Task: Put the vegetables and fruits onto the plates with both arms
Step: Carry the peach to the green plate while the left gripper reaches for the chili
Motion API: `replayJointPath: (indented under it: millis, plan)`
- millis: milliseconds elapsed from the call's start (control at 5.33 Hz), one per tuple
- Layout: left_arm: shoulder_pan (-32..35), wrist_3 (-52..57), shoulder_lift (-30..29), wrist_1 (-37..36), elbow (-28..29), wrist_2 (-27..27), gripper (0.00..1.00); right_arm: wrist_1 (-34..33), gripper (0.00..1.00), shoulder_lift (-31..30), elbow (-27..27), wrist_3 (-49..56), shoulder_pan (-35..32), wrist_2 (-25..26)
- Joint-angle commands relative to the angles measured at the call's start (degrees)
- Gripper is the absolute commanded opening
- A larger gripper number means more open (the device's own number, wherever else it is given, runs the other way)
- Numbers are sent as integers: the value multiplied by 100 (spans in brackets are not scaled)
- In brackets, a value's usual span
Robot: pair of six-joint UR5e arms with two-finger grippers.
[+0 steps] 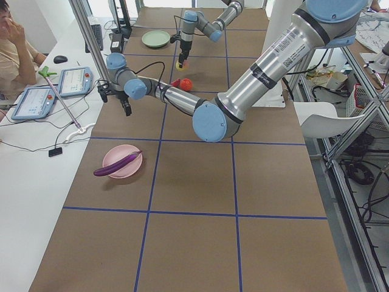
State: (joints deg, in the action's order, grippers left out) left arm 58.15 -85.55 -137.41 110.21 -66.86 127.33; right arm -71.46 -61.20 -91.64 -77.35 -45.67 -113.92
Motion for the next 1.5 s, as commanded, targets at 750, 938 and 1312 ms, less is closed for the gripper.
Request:
replayJointPath:
  millis: [750,938,1312]
  plan:
    - [-1981,-3257,-1253,35,779,-1489,100,71,0,1084,3316,2514,-1937,734]
    - [-2027,-3380,-1253,62,815,-1526,100,71,0,1066,3511,2671,-1998,810]
    - [-2132,-3477,-1375,97,1156,-1796,100,542,0,857,3732,2734,-2008,968]
